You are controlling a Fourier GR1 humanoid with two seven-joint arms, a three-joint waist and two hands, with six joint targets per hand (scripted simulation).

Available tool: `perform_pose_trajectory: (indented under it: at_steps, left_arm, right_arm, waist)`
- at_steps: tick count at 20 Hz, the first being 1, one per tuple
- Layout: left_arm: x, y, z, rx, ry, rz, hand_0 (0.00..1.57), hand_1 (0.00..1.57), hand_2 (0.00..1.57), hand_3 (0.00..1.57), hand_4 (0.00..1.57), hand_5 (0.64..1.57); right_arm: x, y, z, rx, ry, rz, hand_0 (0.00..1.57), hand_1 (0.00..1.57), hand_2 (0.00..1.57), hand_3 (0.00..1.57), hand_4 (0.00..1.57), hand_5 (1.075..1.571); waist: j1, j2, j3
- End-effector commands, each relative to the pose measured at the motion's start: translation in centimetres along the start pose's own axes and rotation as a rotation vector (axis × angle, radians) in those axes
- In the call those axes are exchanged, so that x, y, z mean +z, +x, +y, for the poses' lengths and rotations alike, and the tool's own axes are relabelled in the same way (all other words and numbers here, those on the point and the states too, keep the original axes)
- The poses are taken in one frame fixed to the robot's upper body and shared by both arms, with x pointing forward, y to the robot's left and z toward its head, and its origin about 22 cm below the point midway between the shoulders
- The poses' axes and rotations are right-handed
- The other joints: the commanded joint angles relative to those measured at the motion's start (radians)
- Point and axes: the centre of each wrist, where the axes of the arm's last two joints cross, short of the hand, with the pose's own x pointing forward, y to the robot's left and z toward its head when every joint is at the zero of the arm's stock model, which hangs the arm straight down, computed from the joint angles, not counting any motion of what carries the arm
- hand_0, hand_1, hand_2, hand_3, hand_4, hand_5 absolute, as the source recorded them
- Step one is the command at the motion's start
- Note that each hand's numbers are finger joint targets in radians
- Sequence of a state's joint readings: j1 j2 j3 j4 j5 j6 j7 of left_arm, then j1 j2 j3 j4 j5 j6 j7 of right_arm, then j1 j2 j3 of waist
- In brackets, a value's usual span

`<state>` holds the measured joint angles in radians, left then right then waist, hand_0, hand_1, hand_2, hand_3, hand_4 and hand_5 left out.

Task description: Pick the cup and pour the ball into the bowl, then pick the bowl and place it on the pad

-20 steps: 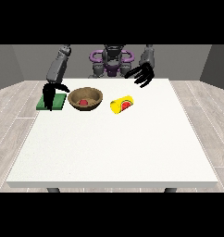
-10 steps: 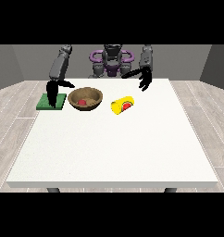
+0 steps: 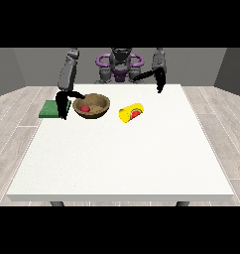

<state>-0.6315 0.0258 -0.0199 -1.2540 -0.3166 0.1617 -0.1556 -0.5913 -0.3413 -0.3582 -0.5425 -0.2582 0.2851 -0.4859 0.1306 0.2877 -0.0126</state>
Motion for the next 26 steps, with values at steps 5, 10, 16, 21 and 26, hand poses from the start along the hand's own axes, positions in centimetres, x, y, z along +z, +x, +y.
perform_pose_trajectory:
  at_steps: [5,10,16,21,26]
  left_arm:
    - [-0.9,2.3,-0.1,0.002,-0.029,-0.095,0.0,0.0,0.0,0.0,0.0,1.558]
    - [-0.4,1.8,-0.1,0.009,-0.021,-0.008,0.0,0.0,0.0,0.0,0.0,1.562]
    - [2.4,-2.3,0.6,0.033,-0.045,0.103,0.0,0.0,0.0,0.0,0.0,1.564]
    - [0.3,-0.6,2.6,-0.005,0.005,0.018,0.0,0.0,0.0,0.0,0.0,1.566]
    - [0.3,0.6,2.0,0.027,-0.051,0.005,0.0,0.0,0.0,0.0,0.0,1.568]
  right_arm:
    - [-0.4,-1.6,2.5,-0.081,-0.038,0.0,0.0,0.0,0.0,0.0,0.19,1.528]
    - [0.4,-2.7,2.9,-0.092,-0.025,0.072,0.0,0.0,0.0,0.0,0.23,1.532]
    - [-1.0,-3.4,8.3,-0.086,-0.051,0.17,0.0,0.0,0.0,0.0,0.38,1.552]
    - [1.1,-5.5,7.0,-0.042,-0.091,0.282,0.64,0.64,0.3,0.0,0.56,1.571]
    - [0.6,-3.5,2.9,0.147,-0.174,0.341,1.57,1.57,1.57,1.57,1.05,1.55]
  waist:
    - [0.061,0.083,0.0134]
    - [0.043,0.003,0.013]
    - [0.025,-0.103,0.0125]
    - [0.025,-0.005,0.0126]
    - [0.089,-0.01,0.0129]
